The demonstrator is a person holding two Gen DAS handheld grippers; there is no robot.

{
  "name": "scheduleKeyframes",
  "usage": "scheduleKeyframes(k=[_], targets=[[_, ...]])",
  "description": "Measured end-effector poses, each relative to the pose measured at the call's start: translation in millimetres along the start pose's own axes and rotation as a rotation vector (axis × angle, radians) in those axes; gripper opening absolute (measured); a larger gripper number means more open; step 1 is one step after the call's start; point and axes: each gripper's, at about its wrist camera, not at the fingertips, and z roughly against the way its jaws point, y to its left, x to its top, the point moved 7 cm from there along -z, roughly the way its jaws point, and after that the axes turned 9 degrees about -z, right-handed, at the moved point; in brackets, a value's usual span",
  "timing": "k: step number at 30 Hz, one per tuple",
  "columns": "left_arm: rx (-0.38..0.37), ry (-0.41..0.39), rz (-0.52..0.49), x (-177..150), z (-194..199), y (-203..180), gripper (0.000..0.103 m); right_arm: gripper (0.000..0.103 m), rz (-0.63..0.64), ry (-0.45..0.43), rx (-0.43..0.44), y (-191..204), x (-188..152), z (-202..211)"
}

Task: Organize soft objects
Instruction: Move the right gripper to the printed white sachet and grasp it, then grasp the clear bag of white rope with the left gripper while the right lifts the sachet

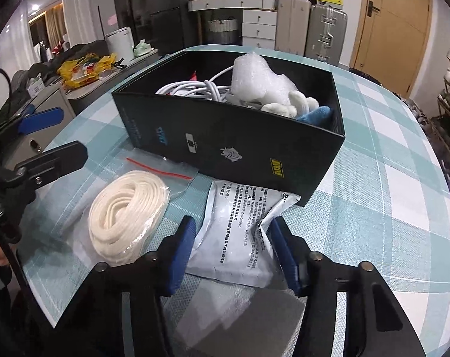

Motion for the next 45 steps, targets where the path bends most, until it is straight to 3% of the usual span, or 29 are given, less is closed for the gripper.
scheduleKeyframes(k=[4,5,6,8,13,15,17,23,26,31,33,45], targets=[[-0.003,0.001,-0.009,0.1,0.5,-3.3,0.103,0.041,-0.003,-0.004,0.024,-1.9,0.4,6.5],[-0.004,0.002,-0.012,-0.1,0.5,-4.4,0.103,0.034,0.002,-0.008,0.024,-2.0,0.9,8.5],[-0.004,0.004,-0.013,-0.3,0.1,-5.0,0.103,0.02,0.006,-0.006,0.021,-2.5,1.1,9.5],[-0.008,0.006,-0.018,-0.9,-0.4,-6.9,0.103,0.015,0.007,-0.002,0.024,-4.3,0.3,11.1],[-0.008,0.01,-0.03,-1.2,-0.8,-10.1,0.103,0.02,0.002,0.009,0.037,-6.7,-0.4,11.0],[-0.009,0.01,-0.03,-1.1,-1.0,-10.3,0.103,0.04,-0.006,0.005,0.046,-6.5,0.5,10.7],[-0.008,0.013,-0.03,-1.3,-1.1,-10.3,0.103,0.053,-0.014,-0.002,0.063,-4.5,1.1,10.5],[-0.011,0.012,-0.025,-1.5,-2.2,-10.1,0.103,0.064,-0.006,0.011,0.059,5.9,-1.0,0.4],[-0.01,0.013,-0.026,-1.7,-2.0,-9.7,0.103,0.064,0.012,0.003,0.023,11.4,-0.6,-4.2],[-0.012,0.014,-0.032,-2.8,-3.2,-10.2,0.103,0.042,0.023,-0.002,0.014,10.9,-0.5,-3.6],[-0.014,0.014,-0.034,-3.5,-3.6,-11.5,0.103,0.038,0.02,0.002,0.029,8.0,-1.1,-2.3],[-0.062,0.041,-0.036,-7.9,-8.6,-28.2,0.103,0.034,0.017,-0.05,0.058,-5.7,6.1,23.9]])
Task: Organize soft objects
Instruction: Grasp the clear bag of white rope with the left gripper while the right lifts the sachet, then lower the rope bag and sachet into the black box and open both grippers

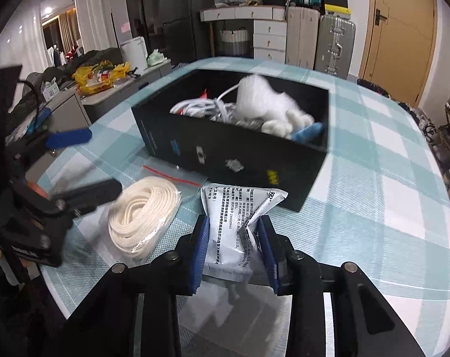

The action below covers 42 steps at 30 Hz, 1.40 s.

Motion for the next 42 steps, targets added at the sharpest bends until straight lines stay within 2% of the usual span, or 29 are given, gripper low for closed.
scheduleKeyframes(k=[6,17,18,20,22,27,35,42], targets=[[-0.027,0.031,-0.046,-5.5,-7.7,-25.1,0.103,0.034,-0.007,-0.041,0.005,-5.6,4.7,14.1],[-0.021,0.093,-0.114,-13.9,-19.2,-49.0,0.102,0.034,0.002,-0.077,0.01,-1.4,8.8,21.5],[-0.026,0.095,-0.119,-14.2,-19.4,-50.8,0.098,0.034,0.002,-0.078,0.009,-1.0,8.7,21.6],[-0.056,0.103,-0.123,-15.7,-20.0,-53.5,0.084,0.034,0.002,-0.081,0.008,-1.0,9.2,22.2],[-0.1,0.095,-0.112,-15.5,-18.2,-55.2,0.058,0.034,0.002,-0.089,0.008,-1.0,8.9,24.0],[-0.117,0.072,-0.109,-11.8,-9.9,-52.8,0.035,0.034,0.008,-0.116,0.016,0.3,10.9,28.4],[-0.149,0.009,-0.068,1.3,6.0,-44.2,0.032,0.034,0.003,-0.188,0.036,2.2,17.5,40.3],[-0.128,-0.084,-0.013,14.4,24.3,-24.4,0.032,0.034,-0.008,-0.268,0.066,6.6,22.9,52.7]])
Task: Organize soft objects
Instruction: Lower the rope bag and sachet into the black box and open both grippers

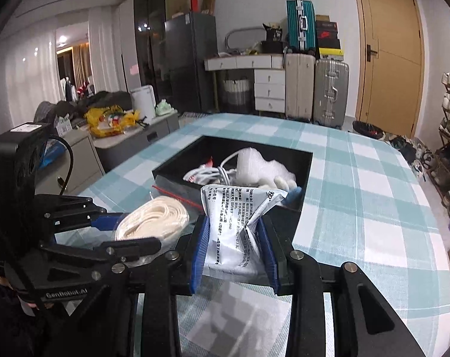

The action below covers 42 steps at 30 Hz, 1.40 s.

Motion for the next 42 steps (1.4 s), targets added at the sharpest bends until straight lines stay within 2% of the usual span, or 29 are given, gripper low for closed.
scheduleKeyframes(k=[13,25,42], targets=[[0.054,-0.075,0.056,23.1,6.8,31.5,0.032,0.034,-0.082,-0.118,0.0,-8.5,15.9,8.0],[0.077,-0.097,0.079,40.7,-5.7,47.5,0.032,0.034,-0.104,-0.161,-0.001,-10.7,39.5,-0.7],[0.079,-0.075,0.06,67.5,-45.8,54.8,0.032,0.034,-0.102,-0.128,-0.051,-24.8,57.0,-43.1]])
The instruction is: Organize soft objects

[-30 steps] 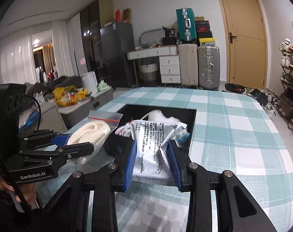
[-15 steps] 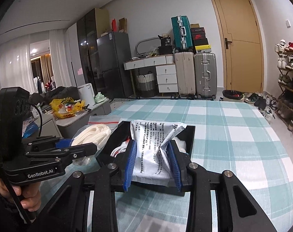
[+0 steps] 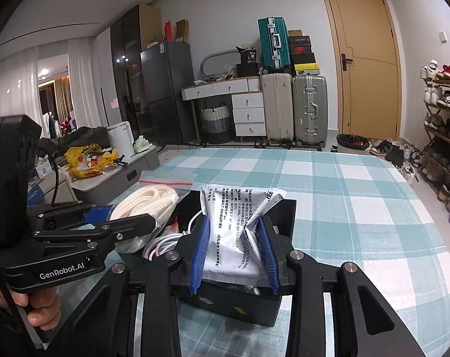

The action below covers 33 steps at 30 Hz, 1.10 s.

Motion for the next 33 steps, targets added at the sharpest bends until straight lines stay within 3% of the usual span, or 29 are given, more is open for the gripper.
scheduleKeyframes(k=[6,11,13,15,17,19,23,26,33], targets=[[-0.011,0.032,-0.012,-1.8,-17.7,-2.6,0.033,0.034,0.011,0.032,-0.01,-2.2,-1.2,-16.8],[-0.02,0.052,-0.04,-4.3,-19.6,-7.1,0.045,0.034,0.028,0.098,0.007,0.5,-10.4,-29.3],[-0.006,0.05,-0.032,-5.3,-16.5,-5.0,0.053,0.039,0.037,0.091,0.0,0.7,-11.0,-26.2],[-0.026,0.036,-0.02,-5.8,-10.0,-4.5,0.06,0.051,0.034,0.07,0.001,-0.4,-9.1,-18.8],[-0.033,0.017,-0.007,-6.1,-0.9,-3.4,0.067,0.055,0.031,0.051,0.003,-2.2,-6.9,-8.9],[-0.001,0.003,0.003,-7.4,7.7,0.0,0.089,0.065,0.042,0.038,-0.008,-3.7,-6.2,0.6],[0.025,-0.035,0.033,-11.6,26.3,6.2,0.101,0.091,0.039,0.003,-0.015,-6.7,-6.1,19.6],[0.07,-0.068,0.033,-15.0,40.2,9.1,0.103,0.102,0.04,-0.012,-0.015,-5.4,-8.1,32.1],[0.117,-0.13,0.039,-28.0,60.4,7.8,0.103,0.102,0.095,-0.017,-0.004,5.8,-23.6,49.0]])
